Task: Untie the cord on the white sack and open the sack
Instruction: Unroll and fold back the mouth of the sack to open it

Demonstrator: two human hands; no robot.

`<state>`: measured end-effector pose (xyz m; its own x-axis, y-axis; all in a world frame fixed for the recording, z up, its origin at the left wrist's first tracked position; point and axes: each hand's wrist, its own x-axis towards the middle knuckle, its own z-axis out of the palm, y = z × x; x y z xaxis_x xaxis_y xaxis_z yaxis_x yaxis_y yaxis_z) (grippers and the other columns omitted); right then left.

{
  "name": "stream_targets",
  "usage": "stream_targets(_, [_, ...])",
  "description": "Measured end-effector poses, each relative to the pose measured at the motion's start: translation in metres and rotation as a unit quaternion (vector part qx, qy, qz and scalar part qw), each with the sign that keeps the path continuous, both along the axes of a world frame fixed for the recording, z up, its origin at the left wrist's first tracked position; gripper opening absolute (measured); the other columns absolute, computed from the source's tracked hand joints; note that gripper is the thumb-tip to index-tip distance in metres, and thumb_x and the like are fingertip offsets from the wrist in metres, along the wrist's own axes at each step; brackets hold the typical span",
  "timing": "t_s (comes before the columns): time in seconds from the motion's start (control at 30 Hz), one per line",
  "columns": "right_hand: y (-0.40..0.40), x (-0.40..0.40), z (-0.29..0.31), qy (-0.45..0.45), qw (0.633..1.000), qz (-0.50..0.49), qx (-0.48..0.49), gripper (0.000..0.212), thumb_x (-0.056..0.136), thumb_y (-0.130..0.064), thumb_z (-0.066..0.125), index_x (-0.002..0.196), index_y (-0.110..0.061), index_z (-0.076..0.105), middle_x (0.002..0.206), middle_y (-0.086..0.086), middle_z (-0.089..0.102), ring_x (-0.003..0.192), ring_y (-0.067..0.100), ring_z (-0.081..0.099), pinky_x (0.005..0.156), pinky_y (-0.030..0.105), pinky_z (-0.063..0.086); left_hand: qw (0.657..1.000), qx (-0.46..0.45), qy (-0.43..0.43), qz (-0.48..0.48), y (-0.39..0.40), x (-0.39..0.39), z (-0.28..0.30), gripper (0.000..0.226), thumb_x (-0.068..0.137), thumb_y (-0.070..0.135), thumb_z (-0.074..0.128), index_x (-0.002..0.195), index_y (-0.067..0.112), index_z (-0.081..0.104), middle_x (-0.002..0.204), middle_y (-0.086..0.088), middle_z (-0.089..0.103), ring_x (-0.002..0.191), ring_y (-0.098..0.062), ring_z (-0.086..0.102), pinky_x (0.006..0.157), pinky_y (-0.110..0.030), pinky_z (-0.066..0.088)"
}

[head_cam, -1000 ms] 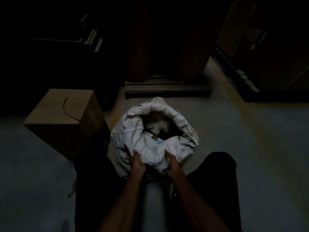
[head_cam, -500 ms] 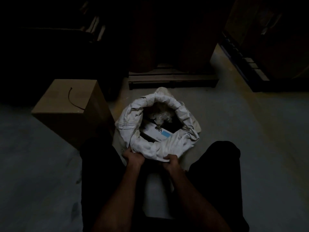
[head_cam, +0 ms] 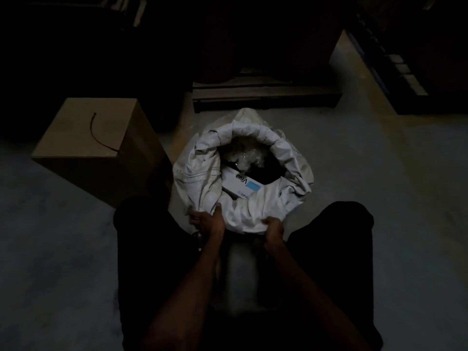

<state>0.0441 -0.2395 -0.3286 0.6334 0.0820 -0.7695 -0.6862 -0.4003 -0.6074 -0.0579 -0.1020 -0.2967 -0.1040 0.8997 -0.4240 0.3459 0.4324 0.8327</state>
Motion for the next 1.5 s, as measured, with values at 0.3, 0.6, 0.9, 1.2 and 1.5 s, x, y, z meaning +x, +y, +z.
stream_targets(0.3, [0.045,0.056,0.048,-0.507,0.77,0.262,-0.283,0.069,0.087,-0.032,0.054,0.15,-0.013,0.034,0.153,0.027,0.034,0.139,0.05,0.03,0.112,0.066,0.017,0.828,0.377,0.251,-0.33,0.079,0.03,0.049,0.095,0.062,0.043,0.065,0.147,0.017,0.032,0.149,-0.019,0.029,0.14,-0.04,0.025,0.117,-0.062,0.012])
stream_targets(0.6, [0.109,0.184,0.074,-0.478,0.744,0.4,-0.242,0.062,0.094,-0.041,0.057,0.146,-0.016,0.033,0.135,0.021,0.043,0.115,0.045,0.052,0.092,0.056,0.046,0.817,0.29,0.227,-0.445,0.195,0.102,0.063,0.058,0.08,0.056,0.059,0.126,0.021,0.052,0.12,-0.008,0.063,0.109,-0.032,0.06,0.089,-0.043,0.048])
stream_targets(0.9, [0.135,0.268,0.105,-0.246,0.946,0.195,0.079,0.031,0.101,-0.014,0.045,0.075,-0.011,0.062,0.06,0.007,0.05,0.053,0.019,0.046,0.05,0.022,0.04,0.891,0.097,0.021,-0.443,0.272,0.143,0.09,0.022,0.096,0.01,0.058,0.077,0.018,0.063,0.078,0.0,0.062,0.069,-0.003,0.054,0.064,-0.022,0.044])
stream_targets(1.2, [0.16,0.224,0.107,-0.466,0.766,0.442,-0.04,0.05,0.083,-0.045,0.072,0.113,-0.01,0.052,0.093,0.001,0.061,0.079,0.017,0.056,0.067,0.031,0.043,0.911,-0.183,-0.109,-0.354,0.291,0.171,0.118,0.034,0.089,0.028,0.065,0.103,-0.003,0.069,0.095,-0.022,0.073,0.082,-0.028,0.072,0.078,-0.033,0.059])
stream_targets(1.5, [0.167,0.291,0.107,-0.054,0.95,0.308,0.028,0.046,0.087,-0.049,0.065,0.093,-0.003,0.072,0.086,0.019,0.074,0.07,0.027,0.069,0.06,0.029,0.055,0.7,0.324,0.227,-0.594,0.261,0.188,0.123,0.103,0.062,0.081,0.067,0.146,0.039,0.024,0.136,-0.005,0.048,0.115,-0.027,0.054,0.097,-0.046,0.042])
